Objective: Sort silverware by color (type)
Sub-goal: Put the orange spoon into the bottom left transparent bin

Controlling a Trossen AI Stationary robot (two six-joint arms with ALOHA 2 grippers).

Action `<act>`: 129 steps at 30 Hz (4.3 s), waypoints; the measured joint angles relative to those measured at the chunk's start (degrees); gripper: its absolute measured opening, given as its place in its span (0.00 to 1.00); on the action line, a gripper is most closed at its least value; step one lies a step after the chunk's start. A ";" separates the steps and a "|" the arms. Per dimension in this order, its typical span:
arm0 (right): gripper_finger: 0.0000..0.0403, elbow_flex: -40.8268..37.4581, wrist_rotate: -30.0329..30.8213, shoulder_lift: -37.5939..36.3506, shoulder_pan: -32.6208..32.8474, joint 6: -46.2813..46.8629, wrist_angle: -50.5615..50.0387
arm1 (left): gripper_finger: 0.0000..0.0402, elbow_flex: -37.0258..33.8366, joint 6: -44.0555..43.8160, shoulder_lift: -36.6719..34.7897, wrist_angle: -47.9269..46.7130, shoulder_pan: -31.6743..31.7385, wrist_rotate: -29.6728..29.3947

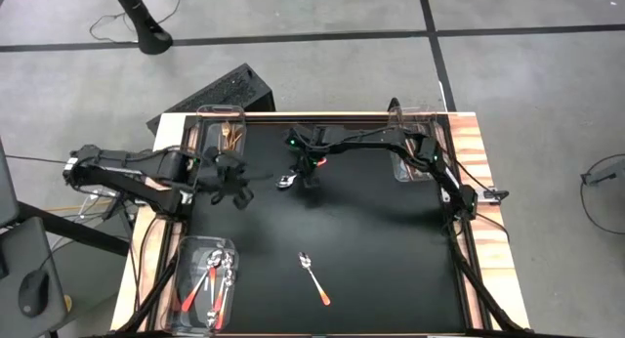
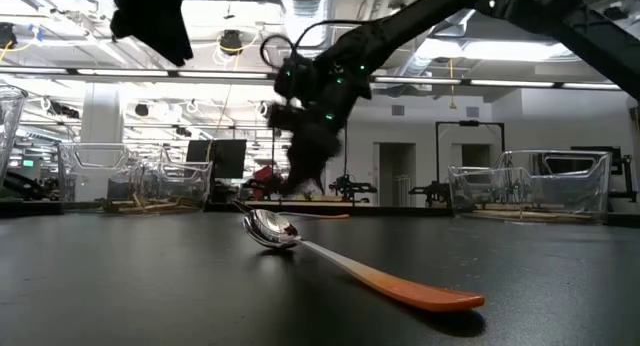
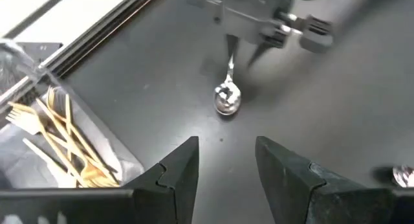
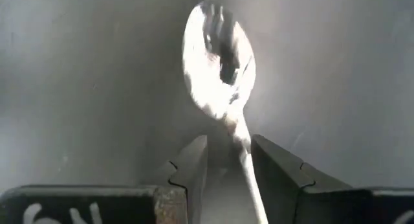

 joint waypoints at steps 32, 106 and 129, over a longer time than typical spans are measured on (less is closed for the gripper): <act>0.26 0.06 9.64 2.08 1.64 -1.45 -1.90 | 0.35 -0.02 2.11 0.00 8.92 10.73 6.85; 0.02 -6.96 64.72 -18.49 31.93 46.01 -0.65 | 0.30 -35.12 14.23 -0.22 92.50 5.80 10.25; 0.27 -6.87 37.29 -22.29 29.62 64.69 10.22 | 0.01 -20.46 26.27 -8.46 39.44 7.34 21.88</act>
